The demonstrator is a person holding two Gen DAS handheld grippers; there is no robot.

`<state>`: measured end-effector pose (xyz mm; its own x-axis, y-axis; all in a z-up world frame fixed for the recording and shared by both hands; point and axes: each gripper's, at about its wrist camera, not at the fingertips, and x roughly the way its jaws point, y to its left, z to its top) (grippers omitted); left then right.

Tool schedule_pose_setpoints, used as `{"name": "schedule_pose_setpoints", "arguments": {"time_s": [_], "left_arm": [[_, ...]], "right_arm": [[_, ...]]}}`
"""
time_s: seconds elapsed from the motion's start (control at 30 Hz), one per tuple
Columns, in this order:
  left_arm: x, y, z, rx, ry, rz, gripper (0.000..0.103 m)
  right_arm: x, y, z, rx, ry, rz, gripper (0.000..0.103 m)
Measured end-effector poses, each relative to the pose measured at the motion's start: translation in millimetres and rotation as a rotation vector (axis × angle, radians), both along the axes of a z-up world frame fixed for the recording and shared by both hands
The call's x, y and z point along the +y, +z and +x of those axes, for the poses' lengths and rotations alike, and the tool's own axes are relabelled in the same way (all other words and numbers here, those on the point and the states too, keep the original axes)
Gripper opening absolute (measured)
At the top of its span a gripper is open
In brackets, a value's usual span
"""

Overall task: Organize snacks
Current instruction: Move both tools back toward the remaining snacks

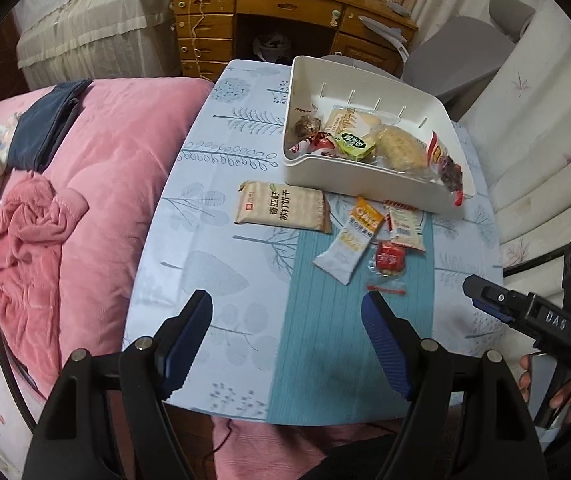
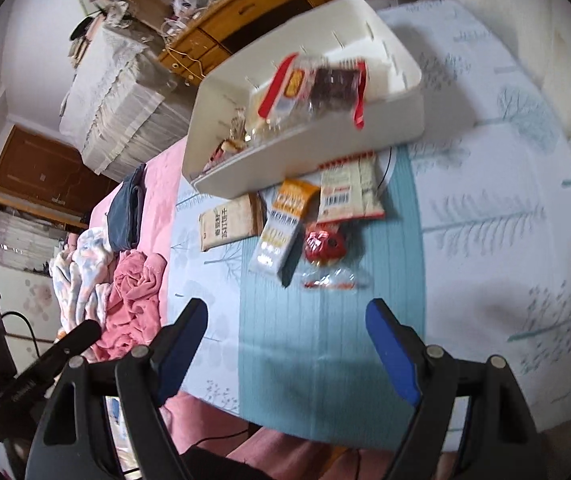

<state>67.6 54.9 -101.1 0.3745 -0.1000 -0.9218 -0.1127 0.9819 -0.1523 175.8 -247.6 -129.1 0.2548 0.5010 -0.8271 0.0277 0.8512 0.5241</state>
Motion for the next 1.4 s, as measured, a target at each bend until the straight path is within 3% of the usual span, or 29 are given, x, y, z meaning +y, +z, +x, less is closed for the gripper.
{"name": "schedule_pose_setpoints", "arguments": {"time_s": [0.43, 0.73, 0.93, 1.17, 1.4], "left_arm": [[27.2, -35.6, 40.1, 0.001, -0.369, 0.05, 0.076], [48.3, -60.2, 78.0, -0.047, -0.652, 0.085, 0.076], [52.6, -81.9, 99.5, -0.092, -0.821, 0.065, 0.076], [36.8, -108.2, 116.6, -0.148, -1.02, 0.14, 0.076], [19.1, -125.2, 138.6, -0.129, -1.103, 0.126, 0.076]], "right_arm": [[23.6, -36.9, -11.2, 0.136, -0.323, -0.005, 0.088], [67.1, -56.3, -19.1, 0.085, -0.505, -0.163, 0.088], [88.5, -57.1, -24.8, 0.008, -0.56, -0.285, 0.088], [100.8, -51.6, -28.4, -0.085, -0.554, -0.428, 0.088], [105.7, -57.9, -19.2, -0.123, -0.484, -0.523, 0.088]]}}
